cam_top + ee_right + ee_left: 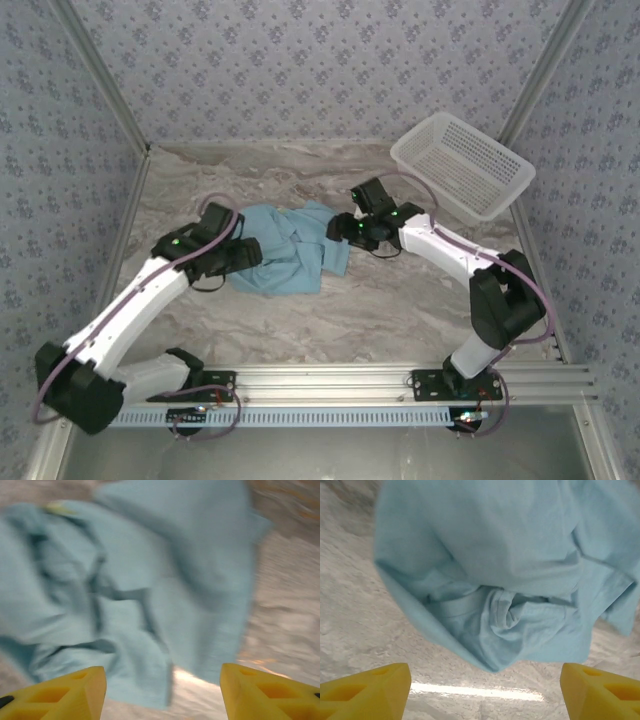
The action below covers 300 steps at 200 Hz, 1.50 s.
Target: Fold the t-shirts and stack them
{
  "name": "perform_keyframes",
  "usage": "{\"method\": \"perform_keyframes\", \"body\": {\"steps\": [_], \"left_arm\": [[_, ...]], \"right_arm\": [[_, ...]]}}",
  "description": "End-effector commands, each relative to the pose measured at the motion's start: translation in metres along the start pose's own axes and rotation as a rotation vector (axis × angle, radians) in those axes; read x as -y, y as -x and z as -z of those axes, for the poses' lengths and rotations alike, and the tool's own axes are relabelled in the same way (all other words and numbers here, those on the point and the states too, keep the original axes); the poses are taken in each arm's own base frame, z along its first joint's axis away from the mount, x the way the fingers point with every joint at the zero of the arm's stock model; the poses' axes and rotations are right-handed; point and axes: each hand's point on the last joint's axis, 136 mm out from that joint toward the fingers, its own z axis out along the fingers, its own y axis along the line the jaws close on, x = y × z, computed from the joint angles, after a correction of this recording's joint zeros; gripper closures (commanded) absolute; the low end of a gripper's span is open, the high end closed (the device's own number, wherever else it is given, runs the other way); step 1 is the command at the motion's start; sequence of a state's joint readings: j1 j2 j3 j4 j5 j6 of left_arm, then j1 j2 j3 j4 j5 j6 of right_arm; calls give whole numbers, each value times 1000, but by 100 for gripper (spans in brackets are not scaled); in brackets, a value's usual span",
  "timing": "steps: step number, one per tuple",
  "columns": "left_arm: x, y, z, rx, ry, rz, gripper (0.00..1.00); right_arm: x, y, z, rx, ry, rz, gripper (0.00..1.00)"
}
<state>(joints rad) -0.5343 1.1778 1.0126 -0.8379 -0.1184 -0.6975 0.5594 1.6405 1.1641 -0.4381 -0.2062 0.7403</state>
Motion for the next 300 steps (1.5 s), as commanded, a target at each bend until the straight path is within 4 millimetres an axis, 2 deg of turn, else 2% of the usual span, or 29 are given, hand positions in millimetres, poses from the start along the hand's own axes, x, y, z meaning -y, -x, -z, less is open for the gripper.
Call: {"method": "perform_keyframes", "body": {"steps": [1,31,52,56,64,84,97,105,113,127,139,142,151,166,180,221,269,300], "left_arm": [[30,11,-17,-12,-12,-54,21],[52,22,-47,-23,74,-152,18],[54,29,-69,-48,148,-200,17],[52,30,-73,-55,173,-208,18],[48,32,-80,-70,225,-225,18],[44,34,-98,-105,275,-242,21],[45,34,-110,-121,263,-239,26],[45,36,-117,-129,257,-236,31],[46,37,-124,-139,244,-233,40],[48,41,-130,-151,230,-227,65],[45,47,-128,-145,243,-221,85],[43,50,-126,-138,247,-218,90],[40,58,-117,-112,253,-206,100],[34,74,-95,-52,237,-174,100],[33,89,-66,16,195,-139,100],[25,125,11,189,30,-21,100],[7,166,95,409,-139,118,100],[3,177,145,550,-201,151,100]], "right_arm": [[27,-16,-22,-83,-59,-99,36],[37,-15,-49,-105,-85,-128,36],[40,-13,-67,-126,-94,-145,36],[32,-3,-67,-111,-78,-142,37],[30,-1,-72,-116,-79,-139,38],[27,-1,-81,-134,-84,-144,44],[26,-4,-86,-147,-83,-154,54],[27,-4,-87,-144,-82,-166,62],[28,-4,-86,-139,-78,-178,70],[29,0,-83,-118,-71,-188,83],[30,6,-75,-94,-75,-185,97],[31,8,-73,-86,-77,-183,100],[30,15,-64,-60,-77,-174,100],[26,29,-47,-10,-63,-153,100],[21,44,-28,37,-63,-127,100],[5,92,39,195,-22,-76,100],[-29,152,142,439,74,0,100],[-54,171,214,598,136,78,100]]}}
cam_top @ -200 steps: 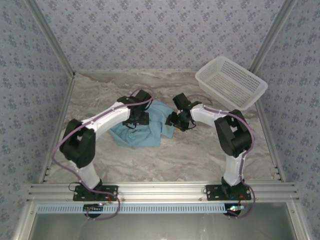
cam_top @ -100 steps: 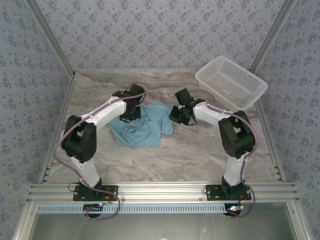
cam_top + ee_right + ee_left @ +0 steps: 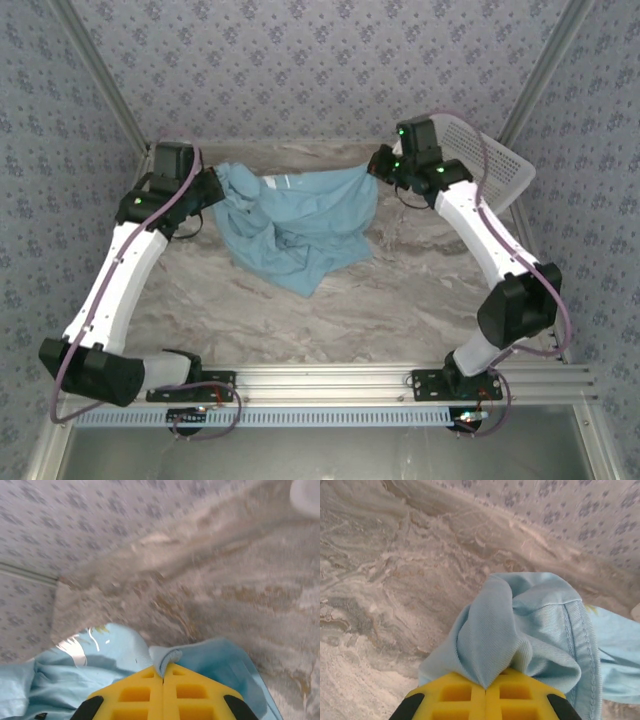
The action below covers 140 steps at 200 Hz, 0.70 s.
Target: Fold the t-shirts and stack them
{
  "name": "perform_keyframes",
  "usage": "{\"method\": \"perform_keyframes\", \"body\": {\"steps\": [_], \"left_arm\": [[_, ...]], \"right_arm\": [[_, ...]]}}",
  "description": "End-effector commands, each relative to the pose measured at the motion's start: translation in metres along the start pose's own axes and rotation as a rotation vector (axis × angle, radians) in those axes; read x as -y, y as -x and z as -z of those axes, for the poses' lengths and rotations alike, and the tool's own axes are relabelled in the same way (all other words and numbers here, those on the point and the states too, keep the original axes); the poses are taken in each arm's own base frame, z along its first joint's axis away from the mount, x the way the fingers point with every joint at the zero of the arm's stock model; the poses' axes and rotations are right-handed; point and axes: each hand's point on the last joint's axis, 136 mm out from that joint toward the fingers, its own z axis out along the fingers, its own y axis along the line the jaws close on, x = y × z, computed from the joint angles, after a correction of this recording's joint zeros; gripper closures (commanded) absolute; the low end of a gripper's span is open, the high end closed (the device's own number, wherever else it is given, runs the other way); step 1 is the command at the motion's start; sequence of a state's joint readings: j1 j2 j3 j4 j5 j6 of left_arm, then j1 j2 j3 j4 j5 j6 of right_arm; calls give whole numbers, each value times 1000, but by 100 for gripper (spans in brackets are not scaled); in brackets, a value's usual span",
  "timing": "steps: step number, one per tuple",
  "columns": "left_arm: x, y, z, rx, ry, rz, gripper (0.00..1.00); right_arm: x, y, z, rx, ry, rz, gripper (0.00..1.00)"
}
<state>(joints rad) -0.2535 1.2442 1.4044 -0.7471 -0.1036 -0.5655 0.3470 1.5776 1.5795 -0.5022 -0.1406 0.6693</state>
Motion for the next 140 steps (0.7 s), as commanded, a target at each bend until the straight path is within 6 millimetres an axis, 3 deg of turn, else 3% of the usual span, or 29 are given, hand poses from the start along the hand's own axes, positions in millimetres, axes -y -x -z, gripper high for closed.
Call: {"method": "perform_keyframes", "body": {"steps": [1,48,106,122,140], "left_arm": [[17,34,41,140,-112,35,100],[15,41,93,242,-183,74,100],[26,47,172,407,-383,86,98],[29,52,182,429,-406,94,98],[34,60,180,429,-406,93,98]], "right_arm": [[-24,36,51,127,41,87,100],[-48,63,143,335,121,134,100],[-59,60,262,550,200,171,100],[-61,63,281,590,197,192,100],[-59,69,284,613,175,198,100]]}}
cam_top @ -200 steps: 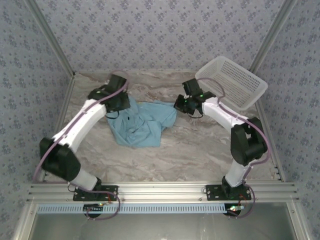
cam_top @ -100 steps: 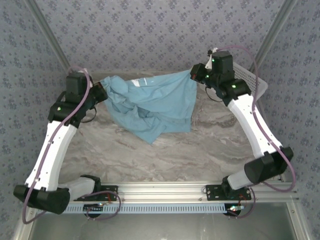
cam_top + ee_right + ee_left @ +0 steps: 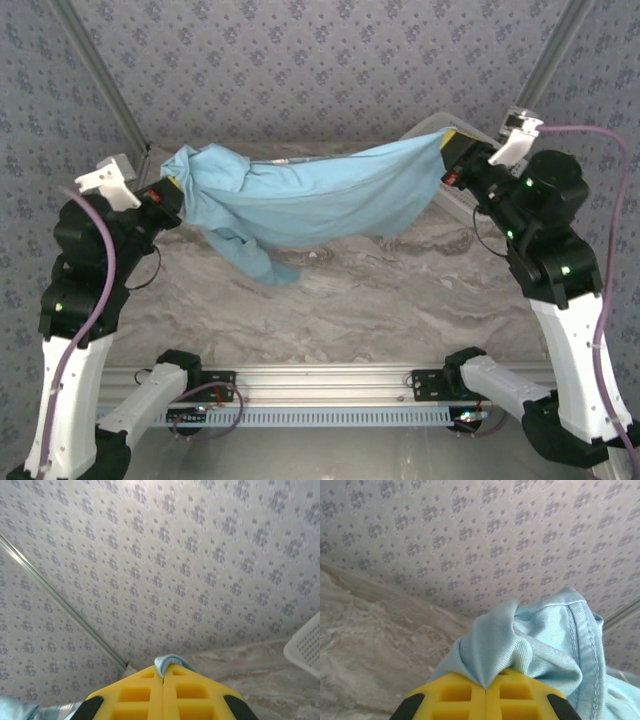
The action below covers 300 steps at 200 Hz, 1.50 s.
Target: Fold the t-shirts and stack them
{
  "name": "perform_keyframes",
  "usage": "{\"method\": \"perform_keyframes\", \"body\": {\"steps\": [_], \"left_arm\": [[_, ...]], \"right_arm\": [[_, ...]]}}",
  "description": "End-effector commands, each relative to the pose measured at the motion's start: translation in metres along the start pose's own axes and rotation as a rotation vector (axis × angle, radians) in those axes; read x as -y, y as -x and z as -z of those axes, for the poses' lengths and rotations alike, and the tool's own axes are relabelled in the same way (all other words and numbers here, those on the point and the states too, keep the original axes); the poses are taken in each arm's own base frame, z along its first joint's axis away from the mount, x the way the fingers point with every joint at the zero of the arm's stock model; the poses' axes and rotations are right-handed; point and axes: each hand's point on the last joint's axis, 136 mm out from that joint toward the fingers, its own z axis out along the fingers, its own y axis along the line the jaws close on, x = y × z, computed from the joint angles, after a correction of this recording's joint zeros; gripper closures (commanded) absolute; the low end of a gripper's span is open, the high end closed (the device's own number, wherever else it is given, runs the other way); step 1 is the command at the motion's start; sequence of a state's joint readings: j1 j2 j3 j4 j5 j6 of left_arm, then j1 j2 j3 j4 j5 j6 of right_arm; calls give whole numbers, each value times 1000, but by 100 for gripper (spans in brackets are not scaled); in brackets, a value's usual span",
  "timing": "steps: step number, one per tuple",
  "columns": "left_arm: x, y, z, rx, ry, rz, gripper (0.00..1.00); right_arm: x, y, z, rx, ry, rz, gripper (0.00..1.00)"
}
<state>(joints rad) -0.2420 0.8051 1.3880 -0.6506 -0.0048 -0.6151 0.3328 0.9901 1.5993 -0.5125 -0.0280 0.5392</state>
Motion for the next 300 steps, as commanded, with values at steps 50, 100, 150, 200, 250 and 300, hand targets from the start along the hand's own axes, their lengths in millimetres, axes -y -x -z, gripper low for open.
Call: {"method": "perform_keyframes", "body": {"steps": [50,100,150,200,250,300], "left_arm": [[-29,16,-99,-41,165,45,99],[-133,-27,-247,-277,381,148,73],[-152,-83,-239,-507,546,44,41],[-182,-194,-120,-756,663,150,44],[-199,-263,-61,-880,697,274,45],[-214,-280,-46,-922,743,266,45]], "right_arm": [[61,-14,-90,-69,-172,-17,100],[170,-125,-226,-372,-307,-132,83],[179,-192,-223,-550,-363,-121,49],[143,-322,-113,-832,-373,-239,52],[113,-443,-47,-1080,-348,-506,49],[109,-502,-29,-1140,-408,-680,50]]}}
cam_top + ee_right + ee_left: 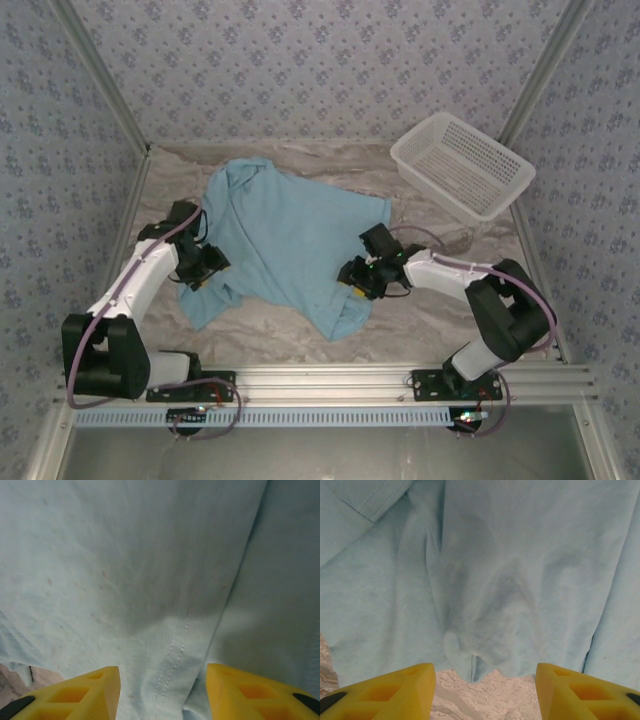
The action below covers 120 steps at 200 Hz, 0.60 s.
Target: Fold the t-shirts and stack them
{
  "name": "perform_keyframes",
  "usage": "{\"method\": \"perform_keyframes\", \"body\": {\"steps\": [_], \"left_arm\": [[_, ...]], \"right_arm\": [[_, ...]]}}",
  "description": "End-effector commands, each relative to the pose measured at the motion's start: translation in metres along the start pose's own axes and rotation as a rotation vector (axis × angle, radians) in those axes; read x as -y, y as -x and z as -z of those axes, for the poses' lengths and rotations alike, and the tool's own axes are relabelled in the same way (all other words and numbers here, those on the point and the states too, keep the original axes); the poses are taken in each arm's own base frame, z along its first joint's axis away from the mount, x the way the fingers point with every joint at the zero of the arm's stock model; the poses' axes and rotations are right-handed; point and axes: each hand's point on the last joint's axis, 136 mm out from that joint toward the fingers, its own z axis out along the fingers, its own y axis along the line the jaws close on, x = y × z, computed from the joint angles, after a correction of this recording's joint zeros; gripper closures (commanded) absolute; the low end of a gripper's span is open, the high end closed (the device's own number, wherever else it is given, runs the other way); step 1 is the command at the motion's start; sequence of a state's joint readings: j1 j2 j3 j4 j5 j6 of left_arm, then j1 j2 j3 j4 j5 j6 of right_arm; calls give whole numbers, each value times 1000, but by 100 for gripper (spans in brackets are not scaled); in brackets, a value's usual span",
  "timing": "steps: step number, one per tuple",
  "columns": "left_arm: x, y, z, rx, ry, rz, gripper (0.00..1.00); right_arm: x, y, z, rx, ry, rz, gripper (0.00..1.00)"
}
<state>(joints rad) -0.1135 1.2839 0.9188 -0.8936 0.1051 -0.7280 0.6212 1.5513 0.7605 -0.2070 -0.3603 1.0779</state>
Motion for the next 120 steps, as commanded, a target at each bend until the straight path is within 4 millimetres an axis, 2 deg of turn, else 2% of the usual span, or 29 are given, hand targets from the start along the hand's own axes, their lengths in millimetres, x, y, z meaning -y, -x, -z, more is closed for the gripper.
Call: {"method": "perform_keyframes", "body": {"steps": [1,54,82,120], "left_arm": [[-5,-5,1,-3,-3,13,45],[-5,-8,1,3,-30,10,46],[-5,-10,1,3,-40,8,46],[-8,-11,6,19,-36,-4,48]], "right_arm": [[-15,-2,-8,-5,97,-117,50],[-2,-16,-14,-31,32,-138,54],[-6,-14,-12,-23,40,-139,68],[-12,-4,10,48,9,-93,96]]}}
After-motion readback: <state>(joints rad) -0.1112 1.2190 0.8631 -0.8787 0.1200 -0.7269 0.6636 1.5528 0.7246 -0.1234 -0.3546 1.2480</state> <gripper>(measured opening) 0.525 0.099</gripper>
